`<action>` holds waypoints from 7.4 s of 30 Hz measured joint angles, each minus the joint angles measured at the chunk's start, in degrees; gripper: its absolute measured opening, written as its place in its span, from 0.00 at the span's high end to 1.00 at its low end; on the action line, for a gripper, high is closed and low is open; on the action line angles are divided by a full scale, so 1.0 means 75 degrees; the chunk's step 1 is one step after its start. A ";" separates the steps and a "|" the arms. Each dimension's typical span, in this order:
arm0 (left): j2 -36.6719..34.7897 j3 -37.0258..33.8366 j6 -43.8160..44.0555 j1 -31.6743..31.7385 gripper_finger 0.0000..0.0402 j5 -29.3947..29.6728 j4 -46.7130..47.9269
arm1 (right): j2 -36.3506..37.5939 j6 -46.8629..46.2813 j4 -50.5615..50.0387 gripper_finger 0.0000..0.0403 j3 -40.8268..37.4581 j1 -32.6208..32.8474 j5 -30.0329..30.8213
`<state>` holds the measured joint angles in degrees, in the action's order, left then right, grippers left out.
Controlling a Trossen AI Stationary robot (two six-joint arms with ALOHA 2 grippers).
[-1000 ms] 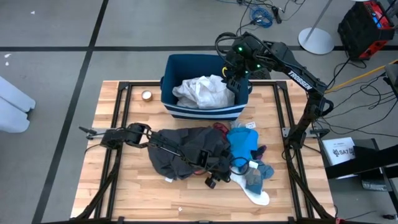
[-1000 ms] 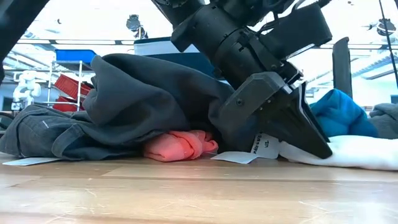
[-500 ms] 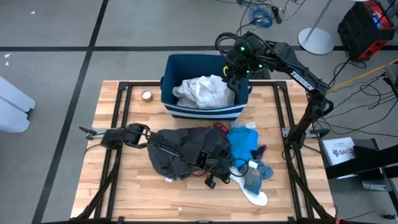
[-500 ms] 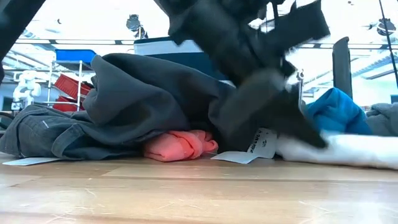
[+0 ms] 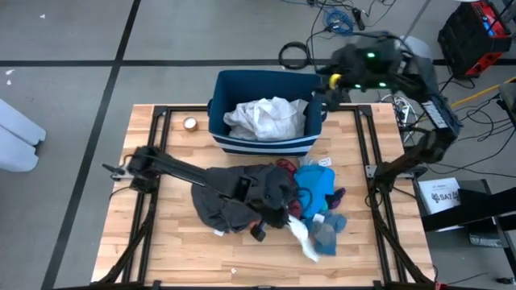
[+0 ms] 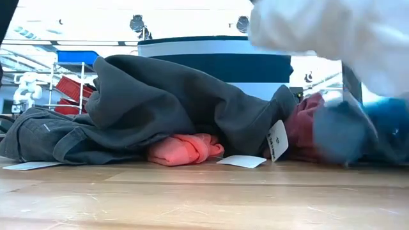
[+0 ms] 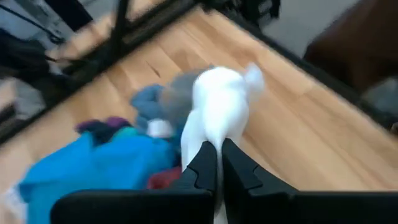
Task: Sort clothes
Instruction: Put the white sock into the blue bin, then put the gray sock into the blue bin
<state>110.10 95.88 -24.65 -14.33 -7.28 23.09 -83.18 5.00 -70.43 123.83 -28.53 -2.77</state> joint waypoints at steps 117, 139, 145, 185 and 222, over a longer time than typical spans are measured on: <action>-0.4213 -0.0341 0.4833 -0.1197 0.76 0.4510 0.4720 | -0.3049 0.1533 -0.0416 0.42 0.1115 -0.0483 -0.1029; -0.2829 -0.0564 0.3399 -0.1176 0.76 0.3431 0.4304 | 0.1403 -0.1807 0.1027 0.43 -0.5530 0.2748 -0.1999; -0.2861 -0.1601 0.3173 -0.0993 0.76 0.2452 0.3023 | 0.3043 -0.4488 0.3057 0.43 -0.8790 0.4218 -0.1724; -0.2122 -0.4436 0.2183 -0.0149 0.76 0.0745 -0.3798 | 0.0440 -1.1020 0.5397 0.43 -1.0290 0.9022 0.0815; -0.1859 -0.4427 0.2483 -0.0038 0.76 0.1768 -0.1983 | 0.1414 -0.5978 0.4155 1.00 -0.6488 0.8881 0.2447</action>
<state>96.16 62.67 -6.03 -14.61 5.98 8.22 -72.58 -39.83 -39.26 75.17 38.08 15.58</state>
